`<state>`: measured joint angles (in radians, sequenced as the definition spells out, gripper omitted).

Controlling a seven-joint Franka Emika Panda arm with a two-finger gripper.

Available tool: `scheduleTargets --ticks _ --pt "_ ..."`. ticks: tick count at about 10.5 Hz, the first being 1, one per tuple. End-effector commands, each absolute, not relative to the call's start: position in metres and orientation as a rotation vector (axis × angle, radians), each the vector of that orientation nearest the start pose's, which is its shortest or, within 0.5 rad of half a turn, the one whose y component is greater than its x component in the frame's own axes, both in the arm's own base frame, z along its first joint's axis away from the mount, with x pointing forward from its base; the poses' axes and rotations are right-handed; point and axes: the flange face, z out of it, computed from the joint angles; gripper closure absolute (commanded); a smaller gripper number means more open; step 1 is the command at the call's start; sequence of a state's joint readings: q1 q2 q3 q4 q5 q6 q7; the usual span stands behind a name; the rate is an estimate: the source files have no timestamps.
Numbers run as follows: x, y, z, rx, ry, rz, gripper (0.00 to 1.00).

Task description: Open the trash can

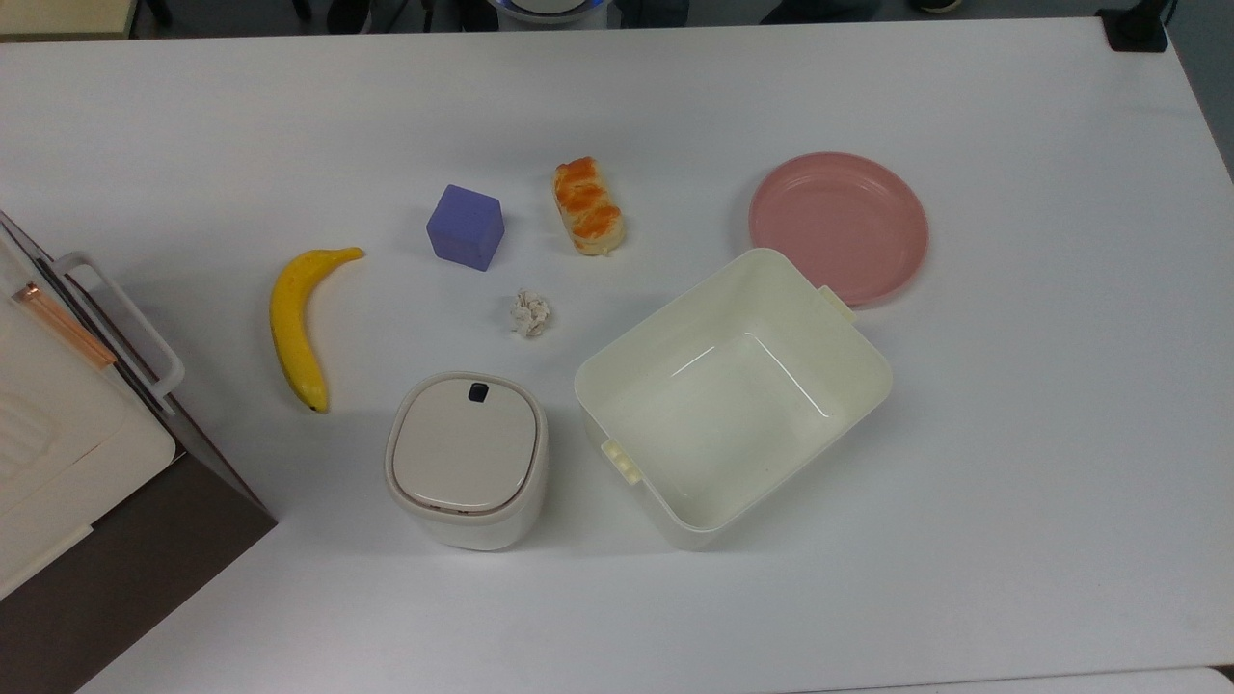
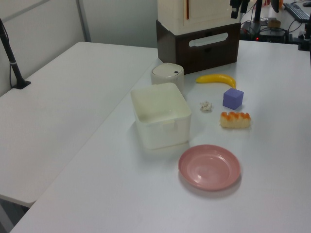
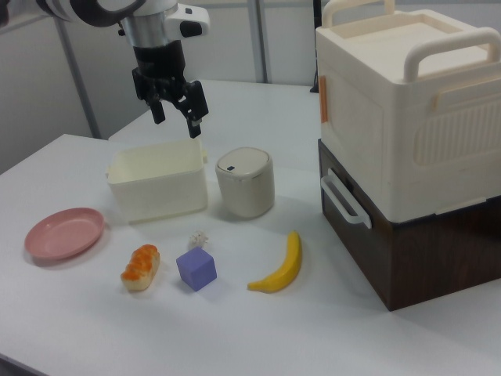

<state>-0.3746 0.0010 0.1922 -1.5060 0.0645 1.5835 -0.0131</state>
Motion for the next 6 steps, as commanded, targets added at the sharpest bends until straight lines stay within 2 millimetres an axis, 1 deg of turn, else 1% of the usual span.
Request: scheduleTargets --ticks 1,6 --pt "0.5445 -0.0949 0.6554 -3.061 0.278 -0.140 0.00" --pt "0.5432 -0.0960 0.6563 -3.074 0.279 -0.134 0.00"
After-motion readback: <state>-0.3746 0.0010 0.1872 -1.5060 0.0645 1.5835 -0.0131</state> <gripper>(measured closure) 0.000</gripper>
